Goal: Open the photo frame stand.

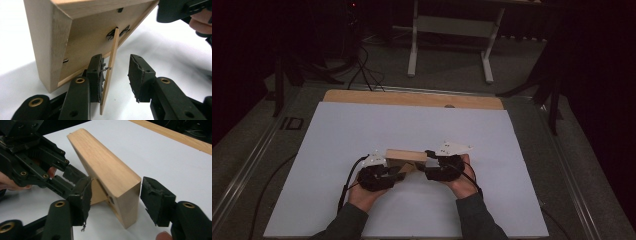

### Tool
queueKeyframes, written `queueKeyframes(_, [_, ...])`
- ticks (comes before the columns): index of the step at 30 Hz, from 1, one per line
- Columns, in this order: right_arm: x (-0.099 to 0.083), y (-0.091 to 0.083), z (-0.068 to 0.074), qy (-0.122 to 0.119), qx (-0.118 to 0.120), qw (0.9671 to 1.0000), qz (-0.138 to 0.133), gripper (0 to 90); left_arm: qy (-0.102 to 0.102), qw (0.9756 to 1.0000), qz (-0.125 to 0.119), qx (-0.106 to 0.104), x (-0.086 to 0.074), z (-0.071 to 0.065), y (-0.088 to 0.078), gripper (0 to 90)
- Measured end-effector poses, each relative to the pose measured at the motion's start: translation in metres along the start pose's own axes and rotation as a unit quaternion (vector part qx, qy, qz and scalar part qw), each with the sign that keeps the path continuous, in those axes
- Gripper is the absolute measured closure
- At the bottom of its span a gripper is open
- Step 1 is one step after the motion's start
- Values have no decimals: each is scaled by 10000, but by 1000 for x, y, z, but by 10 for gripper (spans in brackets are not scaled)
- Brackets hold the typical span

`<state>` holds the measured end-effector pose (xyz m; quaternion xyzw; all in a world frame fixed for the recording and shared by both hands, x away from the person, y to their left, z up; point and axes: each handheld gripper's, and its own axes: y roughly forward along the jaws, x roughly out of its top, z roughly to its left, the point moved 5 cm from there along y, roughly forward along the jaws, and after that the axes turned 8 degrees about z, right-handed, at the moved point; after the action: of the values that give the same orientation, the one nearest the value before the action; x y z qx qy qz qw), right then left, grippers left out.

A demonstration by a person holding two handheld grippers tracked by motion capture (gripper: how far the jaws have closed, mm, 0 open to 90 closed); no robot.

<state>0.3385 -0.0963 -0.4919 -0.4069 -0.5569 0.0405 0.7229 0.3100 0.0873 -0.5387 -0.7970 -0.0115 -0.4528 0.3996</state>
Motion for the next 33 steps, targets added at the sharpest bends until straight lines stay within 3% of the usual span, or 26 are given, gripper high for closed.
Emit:
queueKeyframes(5, [0, -4, 2, -83, -28, 10000, 47, 389, 12, 10000, -6, 3, -1, 0, -2, 639])
queueKeyframes(20, [1, -5, 14, -305, 208, 9993, 79, 389, 30, 10000, 64, -20, -5, -4, -2, 681])
queueKeyframes(33, [6, -16, 13, -225, 167, 9995, -134, 384, 130, 9998, 75, 91, -7, -7, -5, 680])
